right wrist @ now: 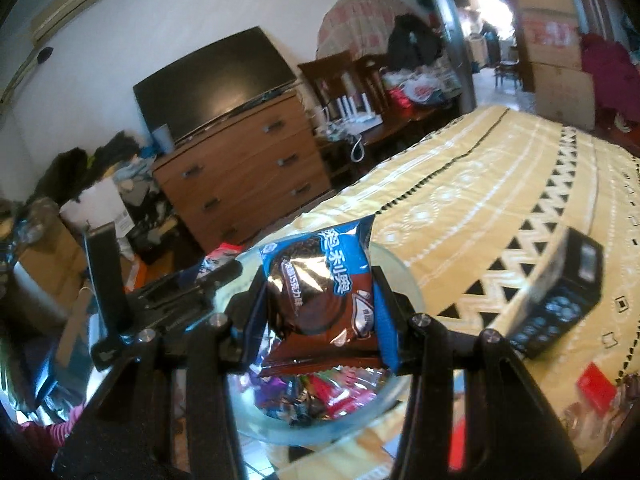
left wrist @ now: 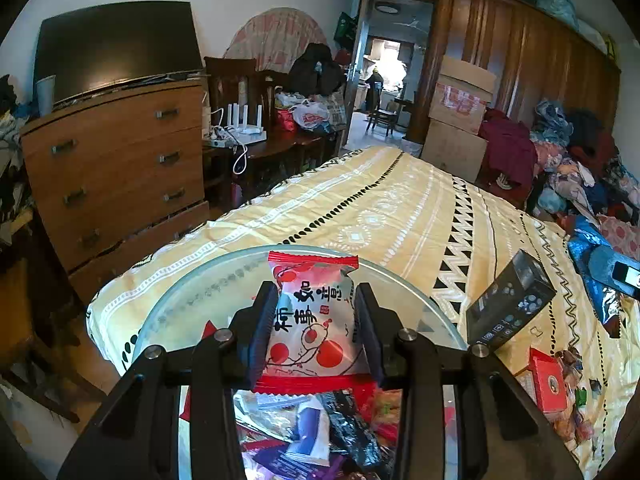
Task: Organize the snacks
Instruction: 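Carry both held packets over the glass bowl with both tools, then open both tools to drop the packets into the glass bowl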
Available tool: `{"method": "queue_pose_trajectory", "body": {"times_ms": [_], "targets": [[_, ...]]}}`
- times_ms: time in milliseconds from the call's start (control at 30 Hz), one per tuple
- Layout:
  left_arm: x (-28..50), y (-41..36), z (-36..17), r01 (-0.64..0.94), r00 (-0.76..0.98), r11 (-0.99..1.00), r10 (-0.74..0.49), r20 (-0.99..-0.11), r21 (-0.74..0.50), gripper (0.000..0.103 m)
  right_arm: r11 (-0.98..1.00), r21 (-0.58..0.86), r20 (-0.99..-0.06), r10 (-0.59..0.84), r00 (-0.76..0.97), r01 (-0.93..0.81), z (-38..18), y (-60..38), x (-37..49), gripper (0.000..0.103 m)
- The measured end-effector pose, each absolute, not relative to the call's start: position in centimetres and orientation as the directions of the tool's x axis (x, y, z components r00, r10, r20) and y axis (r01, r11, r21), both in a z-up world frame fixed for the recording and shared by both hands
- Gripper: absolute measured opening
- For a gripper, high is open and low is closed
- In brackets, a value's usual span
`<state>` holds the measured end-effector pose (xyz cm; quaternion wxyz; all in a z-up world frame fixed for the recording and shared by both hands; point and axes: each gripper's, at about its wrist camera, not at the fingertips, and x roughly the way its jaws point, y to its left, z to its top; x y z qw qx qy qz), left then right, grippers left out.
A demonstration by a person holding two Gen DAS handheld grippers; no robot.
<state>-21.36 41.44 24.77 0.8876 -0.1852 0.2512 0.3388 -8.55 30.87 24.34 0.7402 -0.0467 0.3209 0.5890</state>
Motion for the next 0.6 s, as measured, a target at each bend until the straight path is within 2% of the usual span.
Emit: {"method": "queue_pose_trajectory", "body": {"times_ms": [600], "targets": [[-20.1,43.7,22.7,-0.711,0.614,0.685,0.493,-0.617,-0.159,0.041,0.284,0.330,-0.585,0.810,0.041,-0.900,23.0,36.5,-8.1,0.048]]}}
